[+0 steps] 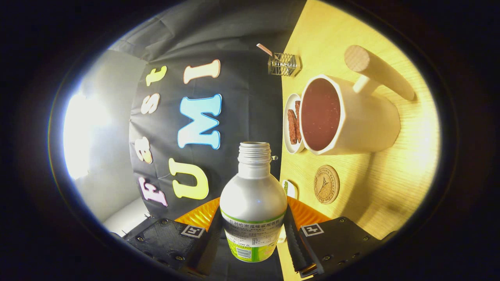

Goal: Take the bottle from table, then pour the juice into the cup, finally place the bottle on the coaster

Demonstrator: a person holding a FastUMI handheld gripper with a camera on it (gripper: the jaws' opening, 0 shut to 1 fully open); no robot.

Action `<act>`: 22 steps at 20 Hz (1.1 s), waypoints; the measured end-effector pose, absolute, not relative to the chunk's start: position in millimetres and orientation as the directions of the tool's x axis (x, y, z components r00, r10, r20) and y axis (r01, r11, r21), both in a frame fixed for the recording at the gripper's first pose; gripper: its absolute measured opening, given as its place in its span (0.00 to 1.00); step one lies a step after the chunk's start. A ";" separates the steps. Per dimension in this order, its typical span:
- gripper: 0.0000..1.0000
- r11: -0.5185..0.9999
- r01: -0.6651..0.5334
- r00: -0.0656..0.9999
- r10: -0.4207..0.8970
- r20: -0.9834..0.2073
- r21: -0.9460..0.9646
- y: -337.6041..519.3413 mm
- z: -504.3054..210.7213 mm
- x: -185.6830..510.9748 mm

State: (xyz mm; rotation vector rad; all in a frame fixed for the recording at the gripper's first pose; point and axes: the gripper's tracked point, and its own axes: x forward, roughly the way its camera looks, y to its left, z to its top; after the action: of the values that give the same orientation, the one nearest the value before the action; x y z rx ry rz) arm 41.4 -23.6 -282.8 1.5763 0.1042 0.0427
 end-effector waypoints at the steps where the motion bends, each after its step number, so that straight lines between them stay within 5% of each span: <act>1: 0.75 -0.023 0.040 0.995 0.087 -0.038 0.999 -26.4 -282.9 42.8; 12: 0.75 -0.192 0.006 0.998 0.061 0.006 0.981 -30.3 -289.1 43.3; 22: 0.74 -0.184 -0.001 0.998 0.067 0.013 0.983 -26.6 -290.1 46.0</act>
State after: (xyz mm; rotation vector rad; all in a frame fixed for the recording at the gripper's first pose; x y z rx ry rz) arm 46.0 -26.6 -290.1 1.7550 0.0495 0.0608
